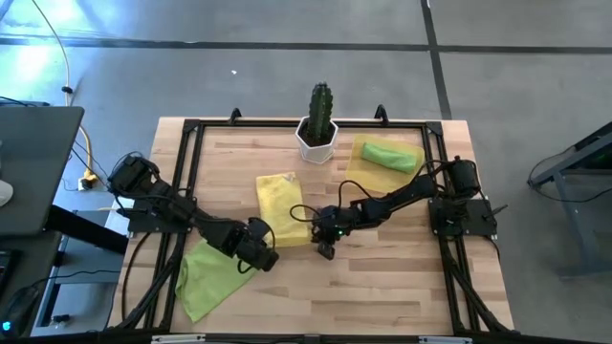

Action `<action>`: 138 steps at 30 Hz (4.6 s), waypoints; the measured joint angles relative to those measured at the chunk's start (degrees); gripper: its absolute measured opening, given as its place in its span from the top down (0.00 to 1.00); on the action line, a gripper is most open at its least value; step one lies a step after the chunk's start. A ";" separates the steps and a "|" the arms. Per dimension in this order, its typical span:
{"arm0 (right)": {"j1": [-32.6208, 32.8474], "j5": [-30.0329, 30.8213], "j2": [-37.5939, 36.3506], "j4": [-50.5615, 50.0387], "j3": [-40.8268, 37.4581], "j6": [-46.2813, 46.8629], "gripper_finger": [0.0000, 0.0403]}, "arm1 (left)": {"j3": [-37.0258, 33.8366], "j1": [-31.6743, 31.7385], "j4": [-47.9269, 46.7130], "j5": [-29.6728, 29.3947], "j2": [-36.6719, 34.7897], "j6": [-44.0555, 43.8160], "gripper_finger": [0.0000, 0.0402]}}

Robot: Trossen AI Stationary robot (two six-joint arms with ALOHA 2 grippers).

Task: Roll microfiber towels into tight, uniform cylinder then place into a basket
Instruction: Roll the yellow towel

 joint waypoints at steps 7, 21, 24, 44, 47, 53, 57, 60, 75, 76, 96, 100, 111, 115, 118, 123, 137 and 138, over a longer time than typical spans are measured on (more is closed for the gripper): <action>-0.22 -2.30 -0.13 -0.23 2.58 -14.08 0.78 | -0.28 -0.92 -4.02 -0.12 -0.02 -5.16 1.00; 6.88 10.80 0.20 1.40 3.76 -44.72 0.75 | -0.28 -0.68 -6.03 -0.19 0.02 -5.62 1.00; 6.50 10.82 0.21 3.02 3.76 -40.20 0.68 | -0.28 -0.68 -5.97 -0.19 0.04 -5.64 1.00; 6.35 6.82 4.42 5.08 3.76 -47.14 0.55 | -0.28 -0.77 -5.82 -0.02 0.04 -5.62 1.00; 6.17 7.78 4.42 6.98 3.76 -47.14 0.55 | -0.28 -0.77 -5.80 -0.04 0.04 -5.63 1.00; 5.22 8.29 4.42 10.34 3.76 -47.16 0.55 | -0.28 -0.77 -5.80 -0.01 0.04 -5.75 1.00; 5.19 8.27 4.42 10.33 3.76 -46.00 0.55 | -0.28 -0.77 -5.78 -0.01 0.04 -5.70 1.00; 5.40 8.20 5.42 10.97 3.79 -45.63 0.55 | -0.28 -0.77 -5.78 -0.04 0.04 -5.61 1.00; 5.43 10.61 8.57 14.39 3.80 -39.76 0.76 | -0.28 -0.81 -5.73 -0.15 0.04 -5.59 1.00; 5.43 10.61 8.57 14.32 3.80 -39.37 0.81 | -0.28 -0.80 -5.71 -0.01 0.04 -5.57 1.00; -2.60 -8.04 5.35 12.73 3.78 -4.54 0.99 | -0.26 -0.79 2.66 2.26 0.04 0.60 1.00; -4.23 -4.96 5.87 8.63 3.78 -3.46 1.00 | -0.26 -0.79 -1.42 2.58 0.04 -5.37 1.00; -3.91 -1.49 5.89 5.93 3.78 -16.31 0.99 | -0.26 -0.77 -2.30 1.28 0.04 -9.10 1.00; -3.26 -1.46 4.18 4.47 3.76 -24.17 0.89 | -0.26 -0.77 -2.65 1.30 0.04 -9.18 1.00; -3.16 0.25 0.47 1.60 3.76 -27.32 0.78 | -0.26 -0.77 -2.82 1.30 0.04 -9.18 1.00; -2.56 -0.30 -3.78 1.04 3.76 -27.92 0.65 | -0.26 -0.77 -2.89 1.30 0.04 -9.07 1.00; 1.27 5.11 5.07 9.50 3.74 -30.66 0.63 | -0.26 -0.77 -2.80 1.30 0.04 -8.61 1.00; 1.16 5.07 5.35 9.54 3.74 -30.97 0.63 | -0.26 -0.77 -2.79 1.30 0.04 -8.61 1.00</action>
